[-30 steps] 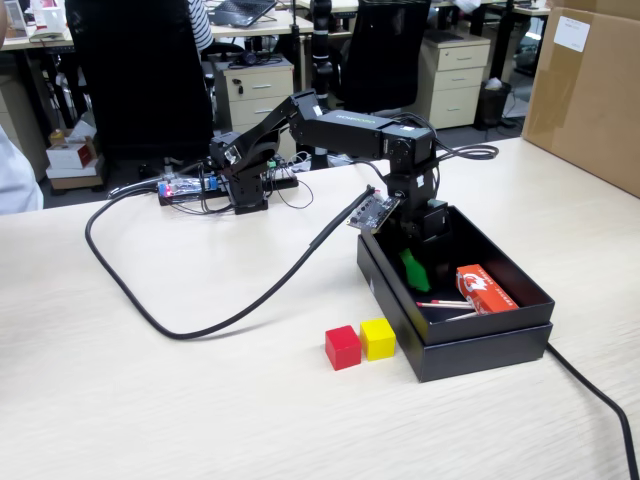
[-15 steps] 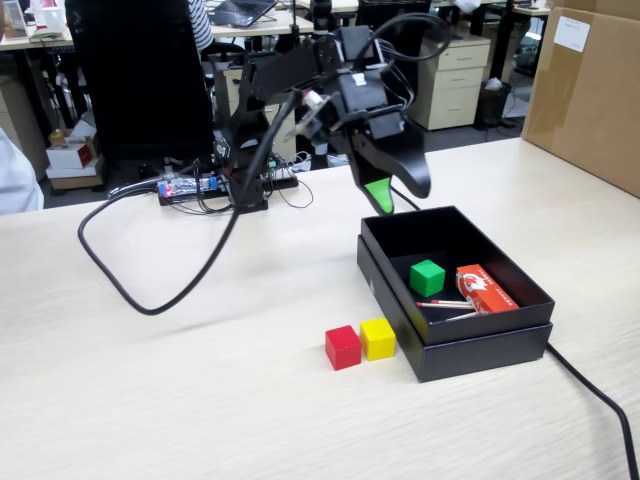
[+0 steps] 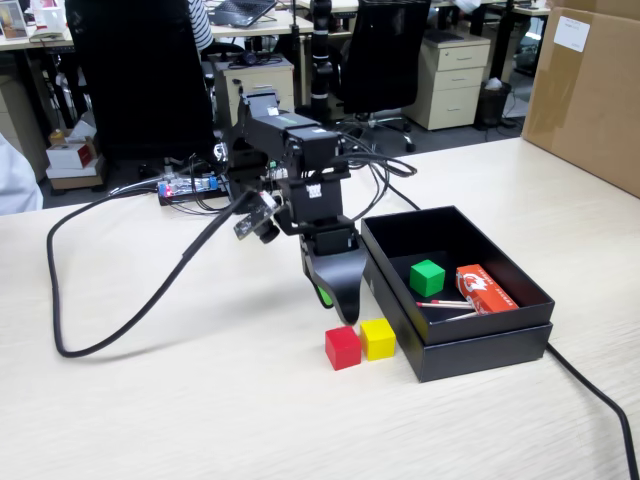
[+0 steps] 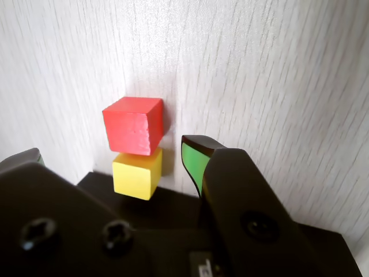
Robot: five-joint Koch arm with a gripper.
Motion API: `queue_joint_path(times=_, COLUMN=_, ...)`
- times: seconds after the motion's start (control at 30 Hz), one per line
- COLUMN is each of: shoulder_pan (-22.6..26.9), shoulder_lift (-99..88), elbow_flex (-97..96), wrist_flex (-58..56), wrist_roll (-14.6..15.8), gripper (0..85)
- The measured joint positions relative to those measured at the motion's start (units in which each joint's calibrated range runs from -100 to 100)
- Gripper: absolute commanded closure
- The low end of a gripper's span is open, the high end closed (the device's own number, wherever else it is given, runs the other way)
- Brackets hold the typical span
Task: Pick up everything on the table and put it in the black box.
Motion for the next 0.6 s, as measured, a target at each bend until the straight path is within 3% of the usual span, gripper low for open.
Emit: queue_joint_path(times=0.6, shoulder_pan=0.4, shoulder_lift=11.9, elbow_flex=4.8, wrist_flex=0.0, wrist_roll=-1.1, gripper=43.2)
